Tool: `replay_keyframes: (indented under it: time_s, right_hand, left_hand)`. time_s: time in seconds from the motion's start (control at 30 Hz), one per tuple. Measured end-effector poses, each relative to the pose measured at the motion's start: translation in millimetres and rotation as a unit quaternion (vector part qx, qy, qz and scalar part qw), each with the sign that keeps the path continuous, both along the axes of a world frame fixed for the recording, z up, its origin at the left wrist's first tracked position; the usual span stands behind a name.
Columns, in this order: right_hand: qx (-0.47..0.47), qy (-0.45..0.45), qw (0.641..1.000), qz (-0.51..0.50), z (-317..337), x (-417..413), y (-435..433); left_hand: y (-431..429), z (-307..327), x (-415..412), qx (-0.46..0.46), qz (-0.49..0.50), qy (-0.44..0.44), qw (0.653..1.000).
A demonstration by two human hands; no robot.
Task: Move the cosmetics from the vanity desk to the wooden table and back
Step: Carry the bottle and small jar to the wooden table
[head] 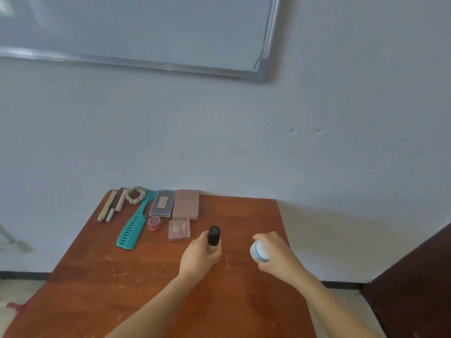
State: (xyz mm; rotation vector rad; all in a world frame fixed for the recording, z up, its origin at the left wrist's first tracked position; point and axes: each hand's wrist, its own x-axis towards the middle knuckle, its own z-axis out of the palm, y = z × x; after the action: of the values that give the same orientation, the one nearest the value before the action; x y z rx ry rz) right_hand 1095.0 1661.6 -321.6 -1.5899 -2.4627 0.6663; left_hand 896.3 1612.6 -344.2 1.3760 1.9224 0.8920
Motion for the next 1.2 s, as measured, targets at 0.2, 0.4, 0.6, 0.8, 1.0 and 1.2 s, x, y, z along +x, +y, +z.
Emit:
replay_keyframes:
  time_s: [0.2, 0.4, 0.6, 0.8, 1.0, 1.2]
  right_hand:
    - [-0.019, 0.000, 0.999, 0.049, -13, -21, 83]
    - [-0.036, -0.002, 0.996, 0.079, -32, -45, 137]
    - [-0.047, 0.009, 0.995, 0.092, -43, -74, 177]
    - [-0.034, 0.024, 0.995, 0.093, -53, -105, 191]
    - [-0.029, 0.035, 0.997, 0.069, -65, -114, 188]
    - [0.028, 0.030, 0.997, 0.058, -52, -98, 171]
  left_hand:
    - [78, -1, -1, -0.029, 0.067, 0.005, 0.997]
    - [133, -7, -10, -0.054, 0.095, 0.017, 0.994]
    - [167, -13, -28, -0.049, 0.131, 0.018, 0.990]
    - [182, -26, -32, -0.019, 0.175, 0.016, 0.984]
    - [177, -28, -36, -0.004, 0.150, 0.042, 0.988]
    - [159, -15, -39, 0.006, 0.120, 0.069, 0.990]
